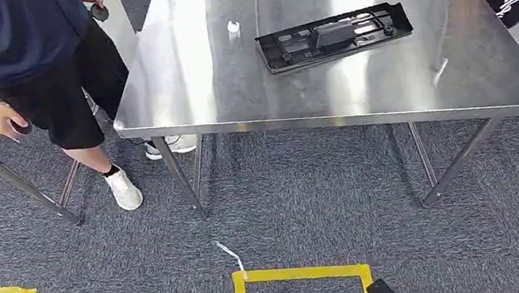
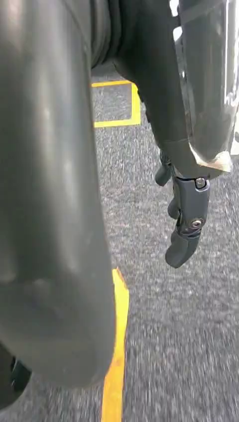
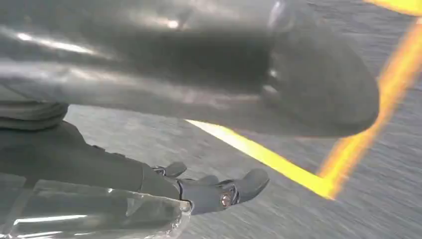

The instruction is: Take the parts from the cabinet and place them on the table.

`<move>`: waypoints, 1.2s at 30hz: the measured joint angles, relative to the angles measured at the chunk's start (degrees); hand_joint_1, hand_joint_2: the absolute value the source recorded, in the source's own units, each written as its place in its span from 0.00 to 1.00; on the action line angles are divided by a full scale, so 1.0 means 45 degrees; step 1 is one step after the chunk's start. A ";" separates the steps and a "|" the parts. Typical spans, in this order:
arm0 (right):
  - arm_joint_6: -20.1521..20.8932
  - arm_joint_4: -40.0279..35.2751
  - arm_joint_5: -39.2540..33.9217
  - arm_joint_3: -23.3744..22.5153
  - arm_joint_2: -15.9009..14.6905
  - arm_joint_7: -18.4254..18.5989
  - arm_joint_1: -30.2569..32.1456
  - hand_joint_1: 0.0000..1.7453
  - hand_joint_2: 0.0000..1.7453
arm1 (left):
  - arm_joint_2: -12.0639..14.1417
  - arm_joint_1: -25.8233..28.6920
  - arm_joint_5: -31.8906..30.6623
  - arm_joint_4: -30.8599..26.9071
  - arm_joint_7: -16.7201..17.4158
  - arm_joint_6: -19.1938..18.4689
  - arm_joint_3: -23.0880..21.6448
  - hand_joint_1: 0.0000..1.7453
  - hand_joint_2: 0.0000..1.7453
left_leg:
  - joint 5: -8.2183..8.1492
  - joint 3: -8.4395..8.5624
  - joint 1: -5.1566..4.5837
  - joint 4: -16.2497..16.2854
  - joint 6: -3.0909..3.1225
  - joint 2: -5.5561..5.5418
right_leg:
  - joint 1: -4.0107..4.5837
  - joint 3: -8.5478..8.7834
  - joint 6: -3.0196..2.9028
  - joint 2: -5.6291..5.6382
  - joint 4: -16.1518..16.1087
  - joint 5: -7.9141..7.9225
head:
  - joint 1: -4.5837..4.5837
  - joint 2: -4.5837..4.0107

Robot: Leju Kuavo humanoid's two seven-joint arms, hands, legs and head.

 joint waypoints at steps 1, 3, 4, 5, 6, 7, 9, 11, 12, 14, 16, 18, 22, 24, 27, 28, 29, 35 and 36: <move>-0.0039 0.0062 -0.0034 -0.0029 0.0000 0.0405 0.0069 0.00 0.00 | -0.0005 0.0003 0.0019 0.0000 0.0000 0.0010 0.0000 0.00 0.00 | 0.0143 -0.0161 0.0016 0.0009 -0.0061 -0.0009 | -0.0041 0.0728 0.0144 -0.0001 -0.1033 0.0411 | 0.0000 0.0000; -0.0097 0.0170 -0.0039 -0.0083 0.0039 0.1068 0.0205 0.00 0.00 | 0.0000 0.0012 0.0039 0.0000 -0.0005 0.0083 0.0000 0.00 0.00 | 0.0355 -0.0365 -0.0052 0.0071 -0.0250 -0.0054 | -0.0039 0.2255 0.0030 0.0009 -0.3459 0.0014 | 0.0020 0.0000; -0.0073 0.0232 0.0014 -0.0087 0.0034 0.1449 0.0311 0.00 0.00 | 0.0000 0.0016 0.0053 0.0005 -0.0005 0.0112 0.0000 0.00 0.00 | 0.0475 -0.0358 -0.0053 0.0076 -0.0324 -0.0044 | 0.0086 0.2521 -0.0208 0.0057 -0.3896 -0.0131 | -0.0042 0.0000; 0.0020 0.0335 0.0044 -0.0087 0.0078 0.1753 0.0481 0.00 0.00 | 0.0005 0.0007 0.0073 0.0005 -0.0005 0.0165 0.0000 0.00 0.00 | 0.0606 -0.0317 -0.0063 0.0029 -0.0377 -0.0031 | 0.0073 0.2324 -0.0226 0.0059 -0.3809 -0.0066 | -0.0063 0.0000; 0.0127 0.0408 0.0054 -0.0087 0.0083 0.1952 0.0639 0.00 0.00 | 0.0010 0.0008 0.0078 0.0005 0.0000 0.0194 0.0000 0.00 0.00 | 0.0726 -0.0330 -0.0037 0.0000 -0.0437 -0.0041 | 0.0128 0.2256 -0.0276 0.0059 -0.3648 -0.0044 | -0.0078 0.0000; 0.0223 0.0470 0.0044 -0.0087 0.0131 0.2019 0.0831 0.00 0.00 | 0.0020 0.0035 0.0078 0.0005 0.0009 0.0199 0.0000 0.00 0.00 | 0.0811 -0.0365 -0.0031 0.0007 -0.0536 -0.0070 | 0.0105 0.2143 -0.0413 0.0039 -0.3636 0.0043 | -0.0083 0.0000; 0.0287 0.0544 -0.0063 -0.0112 0.0185 0.2009 0.0975 0.00 0.00 | 0.0034 0.0056 0.0083 0.0005 0.0029 0.0209 -0.0005 0.00 0.00 | -0.0297 -0.0551 0.0052 0.0544 -0.0623 -0.0064 | 0.0001 0.1922 -0.0770 -0.0034 -0.3623 0.0295 | -0.0092 0.0000; 0.0384 0.0568 -0.0063 -0.0126 0.0292 0.1941 0.1033 0.00 0.00 | 0.0034 0.0041 0.0078 0.0005 0.0029 0.0209 -0.0005 0.00 0.00 | -0.1981 -0.0930 0.0054 0.2400 -0.0679 -0.0082 | 0.0090 0.1586 -0.0982 -0.0049 -0.3610 0.0588 | -0.0141 0.0000; 0.0437 0.0582 -0.0044 -0.0122 0.0383 0.1932 0.1045 0.00 0.00 | 0.0034 0.0030 0.0073 0.0005 0.0029 0.0199 -0.0005 0.00 0.00 | -0.2435 -0.1068 0.0057 0.3354 -0.0693 -0.0080 | 0.0157 0.1404 -0.1016 -0.0053 -0.3599 0.0740 | -0.0146 0.0000; 0.0529 0.0621 0.0087 -0.0121 0.0504 0.1912 0.1040 0.00 0.00 | 0.0024 0.0030 0.0068 0.0005 0.0029 0.0180 -0.0005 0.00 0.00 | -0.2091 -0.0880 0.0054 0.4097 -0.0641 -0.0081 | 0.0263 0.1051 -0.1020 -0.0057 -0.3484 0.1013 | -0.0150 0.0000; 0.0631 0.0626 0.0223 -0.0121 0.0582 0.1873 0.1039 0.00 0.00 | 0.0024 0.0014 0.0015 0.0005 0.0020 0.0151 -0.0015 0.00 0.00 | -0.1174 0.0174 0.0048 0.3004 -0.0528 -0.0081 | 0.0296 0.0556 -0.0953 -0.0047 -0.3245 0.1187 | -0.0146 0.0000; 0.0768 0.0631 0.0331 -0.0116 0.0699 0.1883 0.1043 0.00 0.00 | 0.0044 -0.0057 -0.0014 0.0005 0.0010 0.0204 -0.0029 0.00 0.00 | -0.1618 0.1730 0.0010 0.0764 -0.0373 -0.0104 | 0.0315 0.0248 -0.0880 -0.0036 -0.3045 0.1339 | -0.0141 0.0000; 0.1190 0.0699 0.0759 0.0010 0.1021 0.2272 0.1068 0.00 0.00 | 0.0146 -0.0099 -0.0034 0.0019 -0.0151 0.0360 -0.0068 0.00 0.00 | -0.1617 0.1895 -0.0195 -0.0016 -0.0200 -0.0096 | 0.0312 0.0012 -0.0514 -0.0077 -0.3040 0.1778 | -0.0141 0.0000; 0.1258 0.0787 0.1050 0.0141 0.1088 0.2471 0.1133 0.00 0.00 | 0.0190 -0.0111 -0.0020 0.0024 -0.0233 0.0374 -0.0073 0.00 0.00 | -0.1229 0.1519 -0.0083 -0.0164 0.0002 -0.0027 | 0.0308 -0.0259 -0.0536 -0.0029 -0.2643 0.1152 | -0.0136 0.0000; 0.1234 0.0801 0.1069 0.0277 0.1180 0.2539 0.1217 0.00 0.00 | 0.0311 -0.0112 -0.0019 0.0049 -0.0223 0.0354 -0.0078 0.00 0.00 | -0.0725 0.0911 -0.0105 -0.0146 0.0095 0.0004 | 0.0214 -0.0835 -0.0715 0.0009 -0.0294 -0.0745 | -0.0024 0.0000; 0.1214 0.0806 0.1054 0.0292 0.1190 0.2534 0.1205 0.00 0.00 | 0.0330 -0.0112 -0.0024 0.0049 -0.0199 0.0345 -0.0078 0.00 0.00 | -0.0536 0.0663 -0.0105 -0.0135 0.0077 0.0044 | 0.0200 -0.0881 -0.0593 0.0009 0.0462 -0.0902 | 0.0010 0.0000; 0.1161 0.0806 0.1021 0.0306 0.1190 0.2486 0.1199 0.00 0.00 | 0.0340 -0.0112 -0.0024 0.0049 -0.0112 0.0316 -0.0087 0.00 0.00 | -0.0338 0.0474 -0.0099 -0.0132 0.0043 0.0079 | 0.0156 -0.0730 -0.0374 0.0010 0.0804 -0.0659 | -0.0005 0.0000; 0.0660 0.0806 0.0694 0.0301 0.1200 0.2315 0.0956 0.00 0.00 | 0.0296 -0.0126 0.0000 0.0049 0.0291 0.0048 -0.0151 0.00 0.00 | 0.0667 -0.0480 -0.0119 0.0036 -0.0374 0.0117 | 0.0124 0.2785 -0.0271 0.0071 -0.3949 -0.0421 | -0.0025 0.0000; 0.0607 0.0806 0.0612 0.0277 0.1195 0.2325 0.0954 0.00 0.00 | 0.0267 -0.0135 0.0000 0.0049 0.0267 -0.0034 -0.0151 0.00 0.00 | 0.0826 -0.0489 -0.0110 -0.0014 -0.0423 0.0123 | 0.0143 0.2676 -0.0348 0.0076 -0.3885 -0.0344 | -0.0015 0.0000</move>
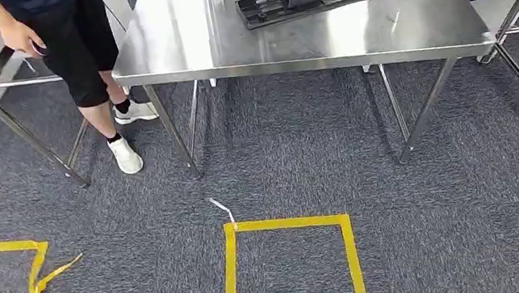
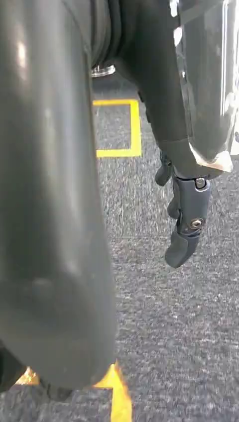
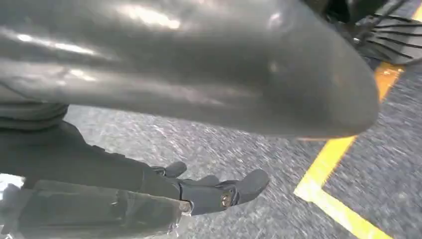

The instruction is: Take the parts from the cabinet and place them on the table.

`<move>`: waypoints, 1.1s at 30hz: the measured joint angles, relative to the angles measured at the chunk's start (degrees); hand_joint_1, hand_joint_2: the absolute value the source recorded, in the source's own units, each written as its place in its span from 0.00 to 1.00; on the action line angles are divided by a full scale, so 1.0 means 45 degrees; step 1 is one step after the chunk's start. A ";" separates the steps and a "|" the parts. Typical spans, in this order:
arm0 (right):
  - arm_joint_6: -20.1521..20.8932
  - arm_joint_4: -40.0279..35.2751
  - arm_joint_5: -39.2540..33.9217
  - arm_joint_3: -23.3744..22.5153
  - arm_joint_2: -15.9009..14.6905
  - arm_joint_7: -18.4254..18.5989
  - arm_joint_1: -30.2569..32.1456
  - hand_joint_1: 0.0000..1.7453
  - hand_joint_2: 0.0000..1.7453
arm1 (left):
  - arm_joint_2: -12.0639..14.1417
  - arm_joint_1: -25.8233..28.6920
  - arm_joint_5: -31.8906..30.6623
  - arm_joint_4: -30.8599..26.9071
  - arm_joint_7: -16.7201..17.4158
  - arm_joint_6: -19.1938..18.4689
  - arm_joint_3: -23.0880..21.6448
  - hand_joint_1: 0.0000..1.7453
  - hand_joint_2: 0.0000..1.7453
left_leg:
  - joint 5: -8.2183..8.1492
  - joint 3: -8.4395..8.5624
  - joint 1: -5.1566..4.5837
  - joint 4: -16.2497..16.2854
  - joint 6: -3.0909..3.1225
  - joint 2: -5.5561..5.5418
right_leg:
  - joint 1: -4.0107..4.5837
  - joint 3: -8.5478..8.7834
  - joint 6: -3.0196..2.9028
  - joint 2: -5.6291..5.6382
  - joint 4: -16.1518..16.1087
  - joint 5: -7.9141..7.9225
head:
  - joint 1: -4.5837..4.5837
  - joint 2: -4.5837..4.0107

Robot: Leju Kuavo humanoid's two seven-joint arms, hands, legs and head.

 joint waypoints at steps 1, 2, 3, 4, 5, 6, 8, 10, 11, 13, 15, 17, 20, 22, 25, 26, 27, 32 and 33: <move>-0.0014 0.0000 -0.0024 -0.0039 -0.0005 0.0034 -0.0001 0.00 0.00 | -0.0053 0.0011 0.0010 -0.0005 -0.0091 -0.0010 0.0000 0.00 0.00 | 0.0130 -0.0006 0.0037 -0.0043 -0.0078 -0.0001 | 0.0042 -0.0079 -0.0103 -0.0009 0.0119 0.0059 | -0.0029 0.0000; -0.0029 0.0015 -0.0014 -0.0058 -0.0010 0.0073 0.0006 0.00 0.00 | -0.0063 0.0031 0.0034 -0.0005 -0.0190 -0.0009 0.0000 0.00 0.00 | 0.0188 -0.0078 0.0091 -0.0044 -0.0167 -0.0011 | -0.0069 -0.0205 -0.0314 -0.0029 0.0114 0.0201 | -0.0015 0.0000; -0.0063 0.0039 0.0025 -0.0058 -0.0029 0.0102 0.0008 0.00 0.00 | -0.0107 0.0035 0.0044 -0.0005 -0.0262 -0.0009 0.0000 0.00 0.00 | -0.0389 -0.0176 0.0145 0.0171 -0.0231 -0.0053 | -0.0124 -0.0325 -0.0458 -0.0112 0.0124 0.0348 | -0.0044 0.0000; -0.0126 0.0039 0.0069 -0.0058 -0.0058 0.0107 0.0022 0.00 0.00 | -0.0160 0.0052 0.0039 -0.0005 -0.0267 -0.0048 0.0000 0.00 0.00 | -0.1433 -0.0306 0.0158 0.0803 -0.0269 -0.0059 | -0.0085 -0.0502 -0.0643 -0.0127 0.0127 0.0512 | -0.0024 0.0000; -0.0150 0.0039 0.0078 -0.0058 -0.0078 0.0097 0.0009 0.00 0.00 | -0.0209 0.0052 0.0029 -0.0015 -0.0262 -0.0107 -0.0005 0.00 0.00 | -0.2367 -0.0470 0.0162 0.1740 -0.0307 -0.0076 | -0.0057 -0.0694 -0.0721 -0.0148 0.0142 0.0685 | -0.0058 0.0000; -0.0179 0.0039 0.0069 -0.0058 -0.0097 0.0054 -0.0006 0.00 0.00 | -0.0267 0.0047 -0.0014 -0.0019 -0.0243 -0.0179 -0.0009 0.00 0.00 | -0.3003 -0.0625 0.0166 0.2726 -0.0346 -0.0083 | -0.0016 -0.0890 -0.0742 -0.0152 0.0156 0.0846 | -0.0049 0.0000; -0.0276 0.0039 -0.0048 -0.0101 -0.0184 -0.0237 -0.0006 0.00 0.00 | -0.0340 0.0044 -0.0435 -0.0024 -0.0059 -0.0330 -0.0049 0.00 0.00 | -0.3082 -0.0649 0.0170 0.4135 -0.0365 -0.0084 | 0.0052 -0.1319 -0.0723 -0.0183 0.0223 0.1154 | -0.0053 0.0000; -0.0379 0.0039 -0.0126 -0.0218 -0.0320 -0.0456 -0.0041 0.00 0.00 | -0.0427 0.0028 -0.0835 -0.0029 0.0111 -0.0422 -0.0087 0.00 0.00 | -0.2083 0.0146 0.0189 0.3661 -0.0328 -0.0083 | 0.0069 -0.1784 -0.0619 -0.0186 0.0412 0.1405 | -0.0053 0.0000; -0.0388 0.0039 -0.0141 -0.0277 -0.0364 -0.0486 -0.0077 0.00 0.00 | -0.0476 0.0008 -0.0894 -0.0029 0.0151 -0.0422 -0.0117 0.00 0.00 | -0.1807 0.0924 0.0209 0.2718 -0.0290 -0.0083 | 0.0066 -0.2031 -0.0556 -0.0175 0.0547 0.1496 | -0.0058 0.0000; -0.0393 0.0039 -0.0092 -0.0287 -0.0466 -0.0486 -0.0125 0.00 0.00 | -0.0534 -0.0058 -0.0918 -0.0034 0.0132 -0.0417 -0.0131 0.00 0.00 | -0.2394 0.2536 0.0181 0.0494 -0.0201 -0.0183 | 0.0152 -0.2297 -0.0417 -0.0171 0.0819 0.1584 | -0.0064 0.0000; -0.0379 0.0039 0.0039 -0.0286 -0.0544 -0.0374 -0.0219 0.00 0.00 | -0.0588 -0.0084 -0.0942 -0.0034 -0.0141 -0.0427 -0.0136 0.00 0.00 | -0.2595 0.2608 0.0069 0.0108 -0.0097 -0.0211 | 0.0121 -0.2406 -0.0202 -0.0223 0.0847 0.1792 | -0.0029 0.0000; -0.0359 0.0058 0.0068 -0.0286 -0.0611 -0.0286 -0.0224 0.00 0.00 | -0.0645 -0.0070 -0.0952 -0.0039 -0.0272 -0.0461 -0.0151 0.00 0.00 | -0.2366 0.2278 0.0057 -0.0023 0.0161 -0.0194 | 0.0137 -0.2680 0.0003 -0.0218 0.0861 0.2043 | -0.0005 0.0000; -0.0349 0.0063 0.0073 -0.0286 -0.0661 -0.0195 -0.0204 0.00 0.00 | -0.0685 -0.0078 -0.0952 -0.0039 -0.0306 -0.0428 -0.0160 0.00 0.00 | -0.1918 0.1716 0.0053 -0.0057 0.0458 -0.0114 | 0.0081 -0.3293 -0.0298 -0.0144 0.2252 0.0409 | 0.0058 0.0000; -0.0315 0.0068 0.0054 -0.0286 -0.0709 -0.0146 -0.0226 0.00 0.00 | -0.0753 -0.0079 -0.0879 -0.0039 -0.0296 -0.0383 -0.0165 0.00 0.00 | -0.1555 0.1284 0.0007 -0.0042 0.0471 -0.0073 | 0.0072 -0.3660 -0.0331 -0.0093 0.4213 -0.0608 | 0.0063 0.0000; -0.0272 0.0063 0.0049 -0.0286 -0.0772 -0.0267 -0.0224 0.00 0.00 | -0.0801 -0.0077 -0.0855 -0.0044 -0.0135 -0.0291 -0.0165 0.00 0.00 | -0.1055 0.0705 -0.0003 -0.0012 0.0419 -0.0034 | 0.0060 -0.2997 0.0168 -0.0082 0.4454 0.0225 | 0.0063 0.0000; -0.0272 0.0063 0.0015 -0.0291 -0.0777 -0.0354 -0.0237 0.00 0.00 | -0.0831 -0.0076 -0.0879 -0.0044 -0.0059 -0.0262 -0.0165 0.00 0.00 | -0.0875 0.0489 0.0003 -0.0003 0.0371 -0.0036 | 0.0038 -0.2309 0.0309 -0.0082 0.3577 0.0646 | 0.0063 0.0000; -0.0272 0.0063 0.0015 -0.0291 -0.0782 -0.0394 -0.0268 0.00 0.00 | -0.0840 -0.0080 -0.0884 -0.0044 0.0000 -0.0238 -0.0165 0.00 0.00 | -0.0717 0.0344 0.0001 0.0017 0.0310 -0.0044 | 0.0005 -0.1389 0.0306 -0.0080 0.2323 0.0724 | 0.0063 0.0000; -0.0247 0.0068 0.0121 -0.0291 -0.0695 -0.0311 -0.0332 0.00 0.00 | -0.0855 -0.0064 -0.0792 -0.0044 0.0058 -0.0077 -0.0170 0.00 0.00 | -0.0053 0.0155 -0.0083 0.0028 0.0021 -0.0022 | 0.0109 -0.0171 -0.0209 -0.0021 0.0087 0.0212 | -0.0015 0.0000; -0.0238 0.0083 0.0161 -0.0291 -0.0646 -0.0277 -0.0304 0.00 0.00 | -0.0850 -0.0057 -0.0777 -0.0044 0.0054 -0.0029 -0.0170 0.00 0.00 | -0.0172 0.0018 -0.0015 0.0102 -0.0059 -0.0060 | -0.0116 -0.0311 -0.0411 -0.0067 0.0096 0.0363 | -0.0034 0.0000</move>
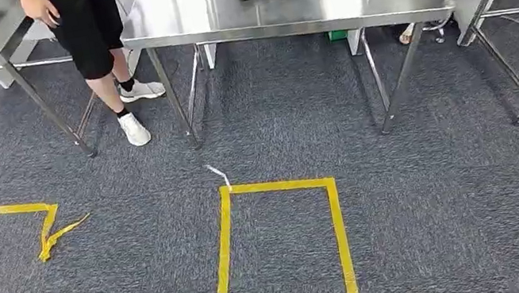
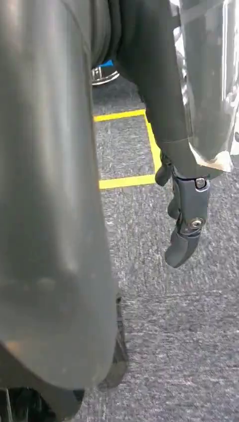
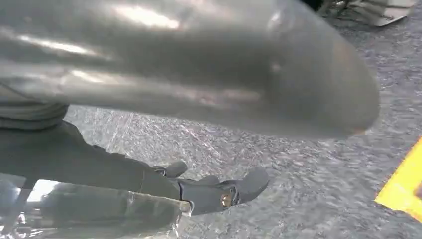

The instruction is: Take the parts from the cabinet and place them on the table.

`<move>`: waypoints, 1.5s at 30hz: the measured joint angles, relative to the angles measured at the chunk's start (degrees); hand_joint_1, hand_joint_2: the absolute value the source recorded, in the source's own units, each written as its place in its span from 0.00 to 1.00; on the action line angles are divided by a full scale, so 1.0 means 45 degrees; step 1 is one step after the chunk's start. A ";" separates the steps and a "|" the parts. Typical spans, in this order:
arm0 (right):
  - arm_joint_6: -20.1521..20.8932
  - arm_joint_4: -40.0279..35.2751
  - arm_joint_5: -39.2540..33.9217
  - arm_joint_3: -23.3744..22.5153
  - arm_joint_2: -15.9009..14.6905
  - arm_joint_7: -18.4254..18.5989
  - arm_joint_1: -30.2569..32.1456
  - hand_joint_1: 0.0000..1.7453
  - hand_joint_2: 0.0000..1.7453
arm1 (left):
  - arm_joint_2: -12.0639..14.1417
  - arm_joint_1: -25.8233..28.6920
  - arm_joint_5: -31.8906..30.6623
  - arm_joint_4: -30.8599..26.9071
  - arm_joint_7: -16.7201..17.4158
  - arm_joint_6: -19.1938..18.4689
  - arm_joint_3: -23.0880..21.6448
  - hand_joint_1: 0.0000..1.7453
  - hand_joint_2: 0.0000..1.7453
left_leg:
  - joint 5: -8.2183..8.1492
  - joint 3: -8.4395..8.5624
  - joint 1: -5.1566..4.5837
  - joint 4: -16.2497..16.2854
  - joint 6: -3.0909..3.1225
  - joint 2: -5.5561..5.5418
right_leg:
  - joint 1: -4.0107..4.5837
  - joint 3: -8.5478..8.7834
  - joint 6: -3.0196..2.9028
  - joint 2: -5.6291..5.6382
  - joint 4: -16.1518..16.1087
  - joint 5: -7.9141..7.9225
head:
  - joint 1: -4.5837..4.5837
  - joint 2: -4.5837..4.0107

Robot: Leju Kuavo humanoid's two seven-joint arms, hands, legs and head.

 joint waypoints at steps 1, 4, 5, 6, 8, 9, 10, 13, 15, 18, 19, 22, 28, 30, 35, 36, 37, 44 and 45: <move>0.0000 0.0005 0.0063 0.0000 -0.0015 0.0034 0.0012 0.00 0.00 | 0.0005 0.0011 0.0015 0.0000 0.0000 0.0029 0.0005 0.00 0.00 | -0.0751 -0.0125 0.0016 0.0353 -0.0078 -0.0034 | 0.0068 -0.0168 -0.0111 -0.0037 0.0019 0.0145 | -0.0029 0.0000; 0.0010 0.0005 0.0126 0.0000 0.0015 0.0039 0.0005 0.00 0.00 | 0.0010 0.0007 0.0078 0.0000 0.0000 0.0034 0.0005 0.00 0.00 | -0.2976 -0.0672 0.0070 0.3080 -0.0219 -0.0056 | 0.0145 -0.0730 -0.0315 -0.0080 0.0074 0.0593 | -0.0078 0.0000; 0.0010 0.0005 0.0122 0.0000 0.0014 0.0039 0.0010 0.00 0.00 | 0.0014 0.0008 0.0092 0.0000 -0.0005 0.0034 0.0005 0.00 0.00 | -0.3074 -0.0729 0.0082 0.3891 -0.0244 -0.0069 | 0.0168 -0.0941 -0.0306 -0.0087 0.0123 0.0750 | -0.0063 0.0000; 0.0010 0.0005 0.0121 0.0000 0.0014 0.0039 0.0017 0.00 0.00 | 0.0015 0.0009 0.0097 0.0000 -0.0015 0.0039 0.0005 0.00 0.00 | -0.2758 -0.0608 0.0097 0.4175 -0.0235 -0.0077 | 0.0186 -0.1112 -0.0282 -0.0097 0.0186 0.0875 | -0.0073 0.0000; -0.0005 0.0005 0.0077 0.0000 0.0014 0.0044 0.0023 0.00 0.00 | 0.0019 0.0004 0.0087 0.0000 -0.0078 0.0043 0.0010 0.00 0.00 | -0.1796 0.0265 0.0132 0.3360 -0.0199 -0.0078 | 0.0186 -0.1542 -0.0211 -0.0086 0.0351 0.1036 | -0.0073 0.0000; -0.0039 0.0005 0.0082 0.0000 0.0019 0.0039 0.0033 0.00 0.00 | 0.0024 0.0001 0.0014 0.0000 -0.0073 0.0068 0.0005 0.00 0.00 | -0.1537 0.0994 0.0141 0.2436 -0.0166 -0.0079 | 0.0183 -0.1711 -0.0179 -0.0080 0.0442 0.1108 | -0.0073 0.0000; -0.0097 0.0005 0.0101 0.0000 0.0020 0.0020 0.0039 0.00 0.00 | 0.0025 -0.0001 -0.0049 0.0000 -0.0044 0.0063 0.0000 0.00 0.00 | -0.1751 0.1877 0.0145 0.1287 -0.0141 0.0068 | 0.0202 -0.1795 -0.0118 -0.0128 0.0533 0.1148 | -0.0087 0.0000; -0.0224 0.0005 0.0165 0.0000 0.0053 -0.0044 0.0073 0.00 1.00 | 0.0053 -0.0066 -0.0088 0.0000 0.0078 0.0043 -0.0005 0.00 0.00 | -0.2388 0.2441 0.0002 -0.0078 0.0048 0.0102 | 0.0281 -0.1972 0.0149 -0.0236 0.0673 0.1326 | -0.0078 0.0000; -0.0248 0.0005 0.0204 0.0000 0.0082 -0.0044 0.0076 0.00 1.00 | 0.0068 -0.0042 -0.0087 0.0000 0.0141 0.0048 -0.0005 0.00 0.00 | -0.2207 0.2323 0.0045 -0.0240 0.0365 -0.0019 | 0.0266 -0.2105 0.0273 -0.0341 0.0686 0.1440 | -0.0039 0.0000; -0.0282 0.0005 0.0277 0.0005 0.0112 -0.0044 0.0107 0.00 1.00 | 0.0083 -0.0032 -0.0122 0.0000 0.0180 0.0063 -0.0010 0.00 0.00 | -0.1866 0.1944 0.0022 -0.0255 0.0588 -0.0151 | 0.0213 -0.2930 0.0155 -0.0067 0.2482 0.0221 | 0.0053 0.0000; -0.0292 0.0005 0.0277 0.0005 0.0112 -0.0044 0.0133 0.00 1.00 | 0.0087 -0.0027 -0.0121 0.0005 0.0199 0.0063 -0.0010 0.00 0.00 | -0.1760 0.1801 -0.0002 -0.0242 0.0611 -0.0209 | 0.0214 -0.3329 0.0105 -0.0055 0.3592 -0.0288 | 0.0044 0.0000; -0.0311 0.0005 0.0277 0.0005 0.0121 -0.0034 0.0265 0.00 1.00 | 0.0112 0.0017 -0.0121 0.0004 0.0219 0.0063 -0.0010 0.00 0.00 | -0.1512 0.1509 -0.0037 -0.0221 0.0578 -0.0484 | 0.0214 -0.3304 0.0261 -0.0027 0.4477 -0.0621 | 0.0048 0.0000; -0.0175 0.0010 0.0539 0.0024 0.0175 -0.0034 0.0352 0.00 1.00 | 0.0117 -0.0011 -0.0034 0.0000 0.0374 0.0180 -0.0010 0.00 0.00 | -0.1161 0.1245 -0.0085 -0.0139 0.0234 -0.1171 | 0.0213 -0.0797 0.0258 0.0981 0.0293 0.0459 | 0.0029 0.0000; -0.0112 0.0014 0.0612 0.0039 0.0233 -0.0024 0.0385 0.00 1.00 | 0.0121 0.0038 -0.0015 0.0005 0.0462 0.0262 -0.0010 0.00 0.00 | -0.1027 0.1161 -0.0091 -0.0153 0.0043 -0.1500 | 0.0168 -0.0811 0.0088 0.0674 0.0262 0.0562 | 0.0019 0.0000; 0.0287 0.0019 0.1181 0.0253 0.0306 0.0277 0.0288 0.00 1.00 | 0.0170 0.0027 0.0506 0.0005 0.0495 0.0573 0.0117 0.00 0.00 | -0.3084 -0.0629 0.0001 0.3584 -0.0217 -0.0276 | 0.0112 -0.1084 -0.0248 -0.0235 0.0229 0.0690 | -0.0117 0.0000; 0.0365 0.0019 0.1282 0.0360 0.0311 0.0365 0.0238 0.00 1.00 | 0.0165 0.0061 0.0608 0.0005 0.0495 0.0612 0.0165 0.00 0.00 | -0.3169 -0.0814 0.0044 0.4058 -0.0253 -0.0253 | 0.0122 -0.1128 -0.0261 -0.0424 0.0234 0.0699 | -0.0107 0.0000; 0.0403 0.0019 0.1321 0.0394 0.0330 0.0403 0.0173 0.00 1.00 | 0.0165 0.0091 0.0641 0.0005 0.0495 0.0655 0.0199 0.00 0.00 | -0.2995 -0.0668 0.0072 0.3884 -0.0271 -0.0202 | 0.0123 -0.1159 -0.0256 -0.0585 0.0246 0.0702 | -0.0107 0.0000; 0.0427 0.0014 0.1418 0.0651 0.0388 0.0457 -0.0161 0.00 1.00 | 0.0175 0.0072 0.0665 0.0005 0.0491 0.0704 0.0350 0.00 0.00 | -0.1617 0.1591 -0.0029 -0.0041 0.0063 0.0530 | 0.0294 -0.1060 -0.0025 -0.1486 0.0363 0.0710 | -0.0034 0.0000; 0.0427 0.0014 0.1423 0.0670 0.0413 0.0456 -0.0187 0.00 1.00 | 0.0185 0.0100 0.0685 0.0005 0.0491 0.0704 0.0360 0.00 0.00 | -0.1579 0.1549 -0.0062 -0.0067 0.0151 0.0396 | 0.0274 -0.1050 0.0049 -0.1603 0.0347 0.0718 | -0.0029 0.0000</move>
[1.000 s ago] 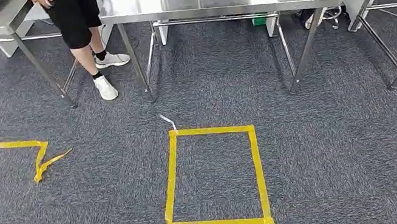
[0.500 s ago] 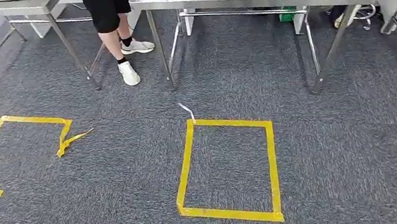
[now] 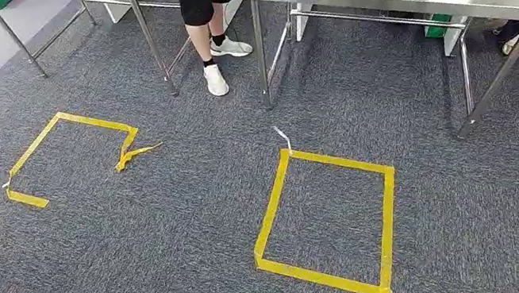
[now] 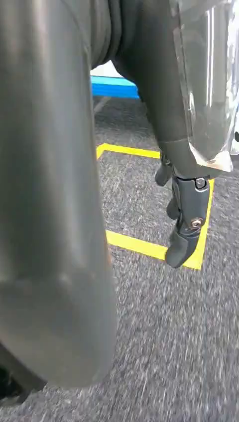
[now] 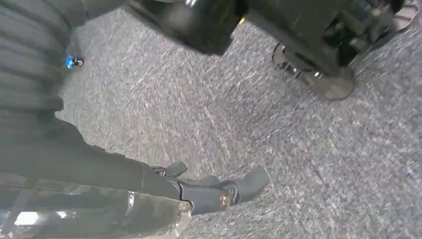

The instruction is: Take the parts from the cabinet and place them on the table.

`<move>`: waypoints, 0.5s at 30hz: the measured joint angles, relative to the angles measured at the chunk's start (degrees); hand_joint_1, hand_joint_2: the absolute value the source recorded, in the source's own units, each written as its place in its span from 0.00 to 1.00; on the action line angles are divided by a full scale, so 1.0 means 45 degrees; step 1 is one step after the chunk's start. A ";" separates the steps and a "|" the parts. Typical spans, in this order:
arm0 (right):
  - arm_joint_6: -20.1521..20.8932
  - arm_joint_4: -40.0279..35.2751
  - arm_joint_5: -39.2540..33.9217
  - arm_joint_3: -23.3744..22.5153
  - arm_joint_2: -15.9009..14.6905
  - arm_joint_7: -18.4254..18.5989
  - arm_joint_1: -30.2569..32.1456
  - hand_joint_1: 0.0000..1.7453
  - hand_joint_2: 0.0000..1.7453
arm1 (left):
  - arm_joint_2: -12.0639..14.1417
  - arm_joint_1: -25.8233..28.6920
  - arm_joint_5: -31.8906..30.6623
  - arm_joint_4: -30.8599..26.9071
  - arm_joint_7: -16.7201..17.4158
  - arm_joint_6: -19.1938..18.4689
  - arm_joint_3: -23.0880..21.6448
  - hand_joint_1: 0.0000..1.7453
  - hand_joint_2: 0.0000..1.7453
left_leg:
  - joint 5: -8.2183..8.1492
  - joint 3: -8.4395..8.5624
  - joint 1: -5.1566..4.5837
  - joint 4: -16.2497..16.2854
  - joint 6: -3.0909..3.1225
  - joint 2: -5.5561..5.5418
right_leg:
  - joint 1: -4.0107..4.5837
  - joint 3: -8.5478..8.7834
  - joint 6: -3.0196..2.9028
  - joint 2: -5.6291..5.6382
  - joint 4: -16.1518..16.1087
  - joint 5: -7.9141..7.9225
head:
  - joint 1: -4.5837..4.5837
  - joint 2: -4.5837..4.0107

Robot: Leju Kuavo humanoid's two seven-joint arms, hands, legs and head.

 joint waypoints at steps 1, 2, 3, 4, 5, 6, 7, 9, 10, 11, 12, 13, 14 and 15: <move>0.0009 0.0000 0.0039 0.0015 0.0000 0.0000 -0.0026 0.00 1.00 | -0.0009 0.0017 0.0048 0.0000 0.0000 0.0014 0.0005 0.00 0.00 | 0.0128 0.0046 0.0134 -0.0125 0.0172 -0.0160 | -0.0026 -0.0145 0.0105 0.0141 0.0092 -0.0120 | -0.0010 0.0000; 0.0073 0.0000 0.0117 0.0034 0.0000 -0.0005 -0.0054 0.00 1.00 | -0.0005 0.0019 0.0093 0.0005 0.0005 0.0073 0.0024 0.00 0.00 | 0.0168 -0.0004 0.0110 -0.0134 0.0230 -0.0250 | -0.0070 -0.0277 0.0114 0.0786 0.0455 -0.0365 | 0.0058 0.0000; 0.0150 0.0000 0.0237 0.0087 0.0000 -0.0010 -0.0079 0.00 1.00 | 0.0000 -0.0004 0.0126 0.0005 0.0010 0.0145 0.0053 0.00 0.00 | 0.0219 -0.0066 0.0108 -0.0129 0.0317 -0.0371 | -0.0092 -0.0654 0.0021 0.1222 0.1305 -0.0825 | 0.0087 0.0000; 0.0238 0.0000 0.0307 0.0146 0.0000 0.0000 -0.0095 0.00 1.00 | -0.0005 -0.0021 0.0141 0.0005 0.0010 0.0199 0.0088 0.00 0.00 | 0.0249 -0.0123 0.0097 -0.0129 0.0356 -0.0508 | -0.0110 -0.1144 -0.0054 0.1431 0.2373 -0.1278 | 0.0102 0.0000; 0.0267 0.0000 0.0321 0.0199 0.0005 0.0029 -0.0105 0.00 1.00 | -0.0024 -0.0019 0.0151 0.0005 0.0010 0.0253 0.0126 0.00 0.00 | 0.0278 -0.0182 0.0085 -0.0123 0.0387 -0.0671 | -0.0106 -0.1628 -0.0085 0.1514 0.3414 -0.1644 | 0.0107 0.0000; 0.0311 0.0000 0.0350 0.0248 0.0005 0.0073 -0.0184 0.00 1.00 | -0.0029 0.0004 0.0156 0.0005 0.0010 0.0262 0.0151 0.00 0.00 | 0.0308 -0.0219 0.0066 -0.0120 0.0392 -0.0839 | -0.0106 -0.1965 -0.0044 0.1544 0.4146 -0.1811 | 0.0111 0.0000; 0.0350 0.0000 0.0379 0.0286 0.0010 0.0161 -0.0265 0.00 1.00 | -0.0029 0.0027 0.0156 0.0005 0.0010 0.0272 0.0165 0.00 0.00 | 0.0331 -0.0228 0.0063 -0.0115 0.0375 -0.1013 | -0.0116 -0.1956 0.0041 0.1555 0.4176 -0.1706 | 0.0092 0.0000; 0.0374 0.0005 0.0418 0.0311 0.0005 0.0247 -0.0269 0.00 1.00 | -0.0024 0.0042 0.0156 0.0005 0.0010 0.0277 0.0199 0.00 0.00 | 0.0365 -0.0202 0.0073 -0.0105 0.0325 -0.1420 | -0.0154 -0.1109 0.0302 0.1660 0.2514 -0.0909 | 0.0106 0.0000; 0.0374 0.0005 0.0418 0.0316 -0.0015 0.0267 -0.0244 0.00 1.00 | -0.0034 0.0042 0.0156 0.0000 0.0010 0.0277 0.0199 0.00 0.00 | 0.0378 -0.0192 0.0078 -0.0090 0.0296 -0.1619 | -0.0205 -0.0536 0.0411 0.1938 0.1304 -0.0419 | 0.0116 0.0000; 0.0379 0.0005 0.0428 0.0316 -0.0034 0.0267 -0.0242 0.00 1.00 | -0.0049 0.0044 0.0156 0.0000 0.0010 0.0281 0.0199 0.00 0.00 | 0.0395 -0.0238 0.0082 -0.0076 0.0256 -0.1768 | -0.0273 -0.0140 0.0425 0.2562 0.0341 -0.0133 | 0.0126 0.0000; 0.0384 0.0010 0.0433 0.0316 -0.0044 0.0267 -0.0243 0.00 1.00 | -0.0049 0.0019 0.0166 0.0000 0.0010 0.0296 0.0204 0.00 0.00 | 0.0395 -0.0327 -0.0026 0.0038 0.0171 -0.1907 | -0.0250 -0.0076 0.0325 0.2808 0.0057 -0.0201 | 0.0126 0.0000; 0.0393 0.0010 0.0452 0.0316 -0.0049 0.0267 -0.0254 0.00 1.00 | -0.0053 0.0024 0.0180 0.0000 0.0010 0.0326 0.0219 0.00 0.00 | 0.0462 -0.0416 0.0002 0.0006 0.0073 -0.2034 | -0.0243 -0.0117 0.0264 0.2677 0.0134 -0.0179 | 0.0092 0.0000; 0.0427 0.0010 0.0485 0.0320 -0.0049 0.0267 -0.0274 0.00 1.00 | -0.0053 0.0063 0.0200 0.0000 0.0015 0.0378 0.0228 0.00 0.00 | 0.0510 -0.0479 0.0028 -0.0005 -0.0003 -0.2152 | -0.0197 -0.0084 0.0243 0.2570 0.0184 -0.0183 | 0.0097 0.0000; 0.0476 0.0010 0.0519 0.0325 -0.0058 0.0262 -0.0273 0.00 1.00 | -0.0049 0.0118 0.0209 0.0000 0.0015 0.0427 0.0253 0.00 0.00 | 0.0573 -0.0527 0.0070 -0.0025 -0.0105 -0.2306 | -0.0169 -0.0094 0.0179 0.2434 0.0200 -0.0143 | 0.0097 0.0000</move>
